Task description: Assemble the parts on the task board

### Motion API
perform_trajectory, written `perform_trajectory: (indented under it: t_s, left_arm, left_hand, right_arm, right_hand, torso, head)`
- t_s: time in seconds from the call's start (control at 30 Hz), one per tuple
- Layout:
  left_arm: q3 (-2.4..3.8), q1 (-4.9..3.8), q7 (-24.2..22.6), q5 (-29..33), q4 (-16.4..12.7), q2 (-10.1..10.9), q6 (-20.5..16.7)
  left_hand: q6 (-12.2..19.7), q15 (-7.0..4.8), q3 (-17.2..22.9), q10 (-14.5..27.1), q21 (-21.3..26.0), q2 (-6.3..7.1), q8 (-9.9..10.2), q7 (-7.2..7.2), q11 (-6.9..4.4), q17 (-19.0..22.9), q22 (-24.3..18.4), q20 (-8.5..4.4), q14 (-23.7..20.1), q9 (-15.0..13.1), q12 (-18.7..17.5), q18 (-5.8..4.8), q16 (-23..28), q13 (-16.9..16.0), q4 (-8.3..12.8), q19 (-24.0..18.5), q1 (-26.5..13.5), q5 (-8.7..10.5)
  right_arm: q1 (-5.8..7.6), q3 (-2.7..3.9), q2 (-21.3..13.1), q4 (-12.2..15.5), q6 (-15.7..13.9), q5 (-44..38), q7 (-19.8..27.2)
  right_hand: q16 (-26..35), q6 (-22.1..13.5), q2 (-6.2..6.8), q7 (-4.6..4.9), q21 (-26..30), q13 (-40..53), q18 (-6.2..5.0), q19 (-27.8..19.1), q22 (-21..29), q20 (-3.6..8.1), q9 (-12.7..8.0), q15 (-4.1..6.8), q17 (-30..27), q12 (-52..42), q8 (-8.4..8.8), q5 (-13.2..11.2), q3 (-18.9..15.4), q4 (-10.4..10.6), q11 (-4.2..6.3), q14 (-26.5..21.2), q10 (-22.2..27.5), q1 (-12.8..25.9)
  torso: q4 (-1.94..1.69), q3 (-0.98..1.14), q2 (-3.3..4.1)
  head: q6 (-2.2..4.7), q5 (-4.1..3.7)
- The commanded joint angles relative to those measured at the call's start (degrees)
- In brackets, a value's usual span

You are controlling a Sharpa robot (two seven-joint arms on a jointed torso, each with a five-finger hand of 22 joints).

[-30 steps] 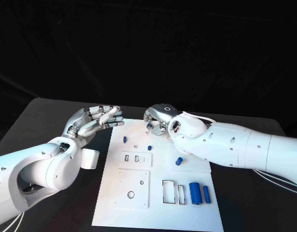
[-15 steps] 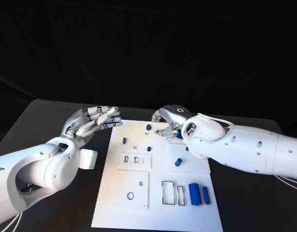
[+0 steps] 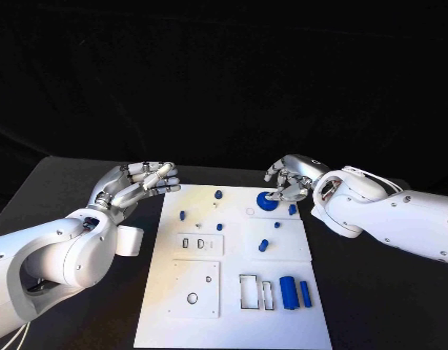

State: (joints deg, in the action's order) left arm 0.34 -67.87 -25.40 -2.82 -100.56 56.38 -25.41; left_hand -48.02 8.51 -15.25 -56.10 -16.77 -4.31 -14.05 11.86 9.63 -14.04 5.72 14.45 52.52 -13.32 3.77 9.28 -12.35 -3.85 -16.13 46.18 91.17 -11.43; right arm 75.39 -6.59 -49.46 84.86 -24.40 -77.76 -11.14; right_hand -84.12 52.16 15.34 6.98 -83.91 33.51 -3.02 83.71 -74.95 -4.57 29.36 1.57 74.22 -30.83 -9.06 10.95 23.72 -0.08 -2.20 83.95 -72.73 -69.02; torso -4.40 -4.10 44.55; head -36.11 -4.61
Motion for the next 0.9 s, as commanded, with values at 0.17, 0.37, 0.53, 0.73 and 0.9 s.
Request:
perform_trajectory:
  t_s: [0.17,0.37,0.53,0.73,0.9]
  left_arm:
    - [0.04,-0.08,-0.19,0.2,0.05,-0.23,1.45]
    - [0.04,-0.08,-0.15,0.2,0.08,-0.32,1.53]
    - [0.04,-0.08,-0.14,0.2,0.11,-0.31,1.51]
    - [0.04,-0.08,-0.13,0.2,0.11,-0.25,1.49]
    - [0.04,-0.08,-0.11,0.2,0.12,-0.18,1.45]
  left_hand:
    - [0.32,0.1,-0.37,0.38,0.38,-0.51,0.33,-0.12,-0.21,-0.08,-0.1,0.29,-0.27,-0.11,-0.2,1.06,0.31,0.09,0.14,0.21,0.18,0.27]
    - [0.32,0.1,-0.37,0.38,0.38,-0.51,0.33,-0.12,-0.21,-0.08,-0.1,0.29,-0.27,-0.11,-0.2,1.06,0.31,0.09,0.14,0.21,0.18,0.27]
    - [0.33,0.11,-0.42,0.41,0.41,-0.53,0.34,-0.14,-0.24,-0.1,-0.12,0.3,-0.28,-0.13,-0.19,1.05,0.35,0.09,0.16,0.2,0.19,0.29]
    - [0.33,0.11,-0.42,0.41,0.41,-0.53,0.34,-0.14,-0.24,-0.1,-0.12,0.3,-0.28,-0.13,-0.19,1.05,0.35,0.09,0.16,0.2,0.19,0.29]
    - [0.33,0.11,-0.42,0.41,0.41,-0.53,0.34,-0.14,-0.24,-0.1,-0.12,0.3,-0.28,-0.13,-0.19,1.05,0.35,0.09,0.16,0.2,0.19,0.29]
  right_arm:
    - [-0.05,0.02,-0.28,-0.74,5.8,4.71,-2.29]
    - [-0.45,0.0,0.97,-2.49,6.42,4.94,-2.72]
    - [-0.96,-0.02,1.94,-3.55,6.54,4.75,-2.9]
    - [-1.27,-0.04,2.62,-4.65,6.64,4.43,-2.99]
    - [-1.45,-0.07,2.91,-4.9,6.77,4.16,-3.03]
  right_hand:
    - [-4.65,-1.71,-0.4,0.54,-1.77,31.76,1.48,2.1,-10.02,-0.66,2.72,-0.4,12.09,-32.79,-0.22,0.02,-2.87,3.21,-0.52,5.28,-2.29,-1.6]
    - [-5.62,-1.95,-0.58,0.69,-2.6,37.87,1.77,2.93,-11.11,-0.88,3.38,-0.73,14.95,-39.54,-0.2,0.38,-3.33,4.19,-0.8,5.87,-4.52,-2.2]
    - [-5.85,-1.94,-0.65,0.74,-2.94,39.48,1.89,3.26,-11.52,-0.96,3.58,-0.81,15.71,-41.34,-0.22,0.66,-3.32,4.45,-0.86,6.04,-5.26,-2.45]
    - [-5.88,-1.88,-0.71,0.75,-3.1,40.31,1.94,3.41,-11.72,-0.99,3.68,-0.84,15.78,-42.26,-0.25,0.81,-3.17,4.53,-0.88,6.05,-5.67,-2.63]
    - [-5.88,-1.78,-0.7,0.75,-3.28,40.95,2.01,3.59,-11.93,-1.02,3.77,-0.86,15.78,-42.97,-0.3,0.9,-3.09,4.64,-0.9,6.05,-6.01,-2.65]
  torso:
    - [0.13,0.27,0.02]
    - [0.0,0.2,0.13]
    - [-0.11,0.12,0.11]
    - [-0.06,0.05,0.05]
    - [0.1,0.12,0.06]
  head:
    - [0.0,0.01]
    - [-0.1,-0.05]
    - [-0.4,0.02]
    - [-0.75,0.07]
    - [-0.85,0.21]
